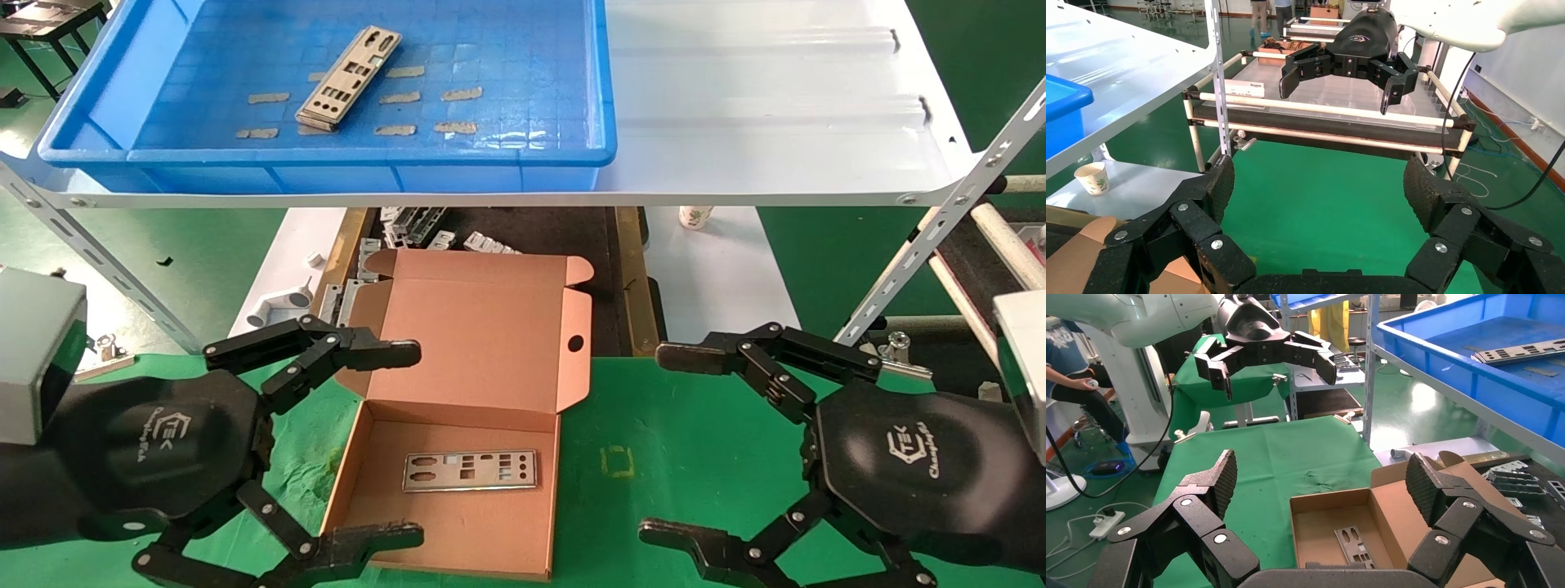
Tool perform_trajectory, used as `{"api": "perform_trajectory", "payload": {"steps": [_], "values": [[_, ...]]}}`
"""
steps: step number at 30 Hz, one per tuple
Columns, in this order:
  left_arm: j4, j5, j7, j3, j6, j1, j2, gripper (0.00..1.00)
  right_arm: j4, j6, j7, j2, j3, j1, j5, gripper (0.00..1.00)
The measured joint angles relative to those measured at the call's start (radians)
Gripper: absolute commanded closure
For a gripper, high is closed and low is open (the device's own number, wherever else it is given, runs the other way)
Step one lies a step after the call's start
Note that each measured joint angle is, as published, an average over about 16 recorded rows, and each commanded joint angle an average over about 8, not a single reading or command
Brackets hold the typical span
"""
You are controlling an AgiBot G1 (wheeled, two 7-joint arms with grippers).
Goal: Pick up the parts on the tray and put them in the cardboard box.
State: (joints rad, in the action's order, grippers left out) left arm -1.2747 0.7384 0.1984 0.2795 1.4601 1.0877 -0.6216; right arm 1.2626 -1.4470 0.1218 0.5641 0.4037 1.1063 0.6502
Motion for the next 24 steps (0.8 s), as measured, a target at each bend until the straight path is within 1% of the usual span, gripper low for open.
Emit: {"api": "perform_trajectory", "payload": {"steps": [1, 7, 13, 19, 24], "values": [[0.002, 0.005, 0.004, 0.001, -0.012, 0.005, -0.003, 0.00, 0.000, 0.000, 0.000, 0.000, 0.000, 0.000, 0.000, 1.00], [0.034, 0.068, 0.032, 0.014, -0.129, 0.067, -0.049, 0.00, 0.000, 0.000, 0.000, 0.000, 0.000, 0.000, 0.000, 1.00], [0.128, 0.191, 0.059, 0.051, -0.296, 0.191, -0.139, 0.00, 0.000, 0.000, 0.000, 0.000, 0.000, 0.000, 0.000, 1.00], [0.310, 0.338, 0.072, 0.109, -0.433, 0.361, -0.250, 0.00, 0.000, 0.000, 0.000, 0.000, 0.000, 0.000, 0.000, 1.00], [0.506, 0.446, 0.063, 0.158, -0.505, 0.506, -0.333, 0.00, 0.000, 0.000, 0.000, 0.000, 0.000, 0.000, 0.000, 1.00]]}}
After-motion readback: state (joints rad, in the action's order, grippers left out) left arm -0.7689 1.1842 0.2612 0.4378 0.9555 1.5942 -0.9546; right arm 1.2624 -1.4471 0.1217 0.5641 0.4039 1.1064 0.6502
